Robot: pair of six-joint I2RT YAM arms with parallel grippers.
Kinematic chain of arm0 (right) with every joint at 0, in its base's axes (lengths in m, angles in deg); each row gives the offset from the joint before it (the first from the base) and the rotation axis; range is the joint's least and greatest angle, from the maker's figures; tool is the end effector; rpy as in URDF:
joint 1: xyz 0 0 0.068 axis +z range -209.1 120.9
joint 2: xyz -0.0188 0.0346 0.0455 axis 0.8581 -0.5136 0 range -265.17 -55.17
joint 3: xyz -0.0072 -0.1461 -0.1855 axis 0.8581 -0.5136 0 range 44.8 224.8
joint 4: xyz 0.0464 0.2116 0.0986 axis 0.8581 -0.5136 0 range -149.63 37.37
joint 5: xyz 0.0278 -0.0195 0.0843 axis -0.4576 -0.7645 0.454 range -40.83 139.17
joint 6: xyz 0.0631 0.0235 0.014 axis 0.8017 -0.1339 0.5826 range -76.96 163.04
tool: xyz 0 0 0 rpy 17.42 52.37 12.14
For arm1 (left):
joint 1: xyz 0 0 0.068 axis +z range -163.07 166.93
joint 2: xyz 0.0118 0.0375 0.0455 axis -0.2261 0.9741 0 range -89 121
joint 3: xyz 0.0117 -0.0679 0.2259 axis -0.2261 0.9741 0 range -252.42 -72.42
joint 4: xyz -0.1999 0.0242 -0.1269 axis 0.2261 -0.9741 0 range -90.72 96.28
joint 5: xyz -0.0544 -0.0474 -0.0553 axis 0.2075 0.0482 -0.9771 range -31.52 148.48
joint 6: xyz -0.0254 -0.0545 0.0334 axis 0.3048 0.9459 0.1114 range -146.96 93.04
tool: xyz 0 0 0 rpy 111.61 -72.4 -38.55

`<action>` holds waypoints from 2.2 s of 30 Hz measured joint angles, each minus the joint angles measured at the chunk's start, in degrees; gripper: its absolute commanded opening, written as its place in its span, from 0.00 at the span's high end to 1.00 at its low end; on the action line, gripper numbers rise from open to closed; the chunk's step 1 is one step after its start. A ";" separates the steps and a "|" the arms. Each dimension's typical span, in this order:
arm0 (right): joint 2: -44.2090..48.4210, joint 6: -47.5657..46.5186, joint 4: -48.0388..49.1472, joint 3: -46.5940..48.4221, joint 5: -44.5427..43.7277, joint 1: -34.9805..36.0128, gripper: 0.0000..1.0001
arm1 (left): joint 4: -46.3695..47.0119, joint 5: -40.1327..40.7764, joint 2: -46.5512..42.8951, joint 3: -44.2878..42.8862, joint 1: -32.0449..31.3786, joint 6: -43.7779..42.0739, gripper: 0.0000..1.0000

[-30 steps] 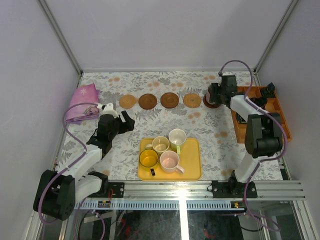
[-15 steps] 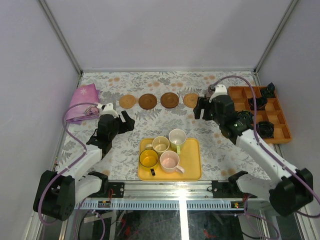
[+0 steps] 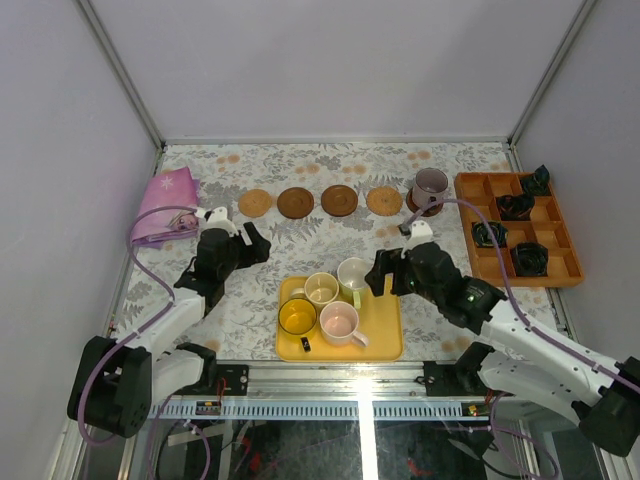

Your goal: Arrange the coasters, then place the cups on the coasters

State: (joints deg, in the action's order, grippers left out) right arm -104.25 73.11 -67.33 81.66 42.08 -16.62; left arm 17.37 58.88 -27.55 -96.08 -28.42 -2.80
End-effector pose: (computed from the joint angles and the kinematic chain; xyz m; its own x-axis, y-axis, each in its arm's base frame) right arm 0.1629 0.1399 0.2379 -0.5841 0.1393 -0.7996 -0.3425 0.8508 0.3984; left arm 0.2298 -0.0627 0.1664 -0.5013 -0.2868 -0.8164 0.0587 0.9300 -0.3628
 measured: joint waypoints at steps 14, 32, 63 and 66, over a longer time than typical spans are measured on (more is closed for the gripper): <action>-8.37 4.52 3.34 -2.34 -6.05 14.21 0.13 | -0.07 0.04 0.28 0.00 0.00 0.22 0.21; -19.19 6.21 6.64 1.51 -12.13 18.95 0.54 | -0.04 0.00 0.24 0.00 0.00 0.61 0.21; -16.33 8.09 -0.42 2.51 -20.70 23.54 0.40 | 0.07 -0.46 0.96 0.00 0.00 0.70 0.21; -15.32 8.15 -0.44 2.51 -21.88 23.54 0.40 | 0.09 -0.48 1.01 0.00 0.00 0.70 0.21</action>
State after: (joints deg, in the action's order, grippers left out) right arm -119.57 81.26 -67.76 84.18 20.20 6.92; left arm 17.46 58.40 -26.55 -96.08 -28.42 -2.10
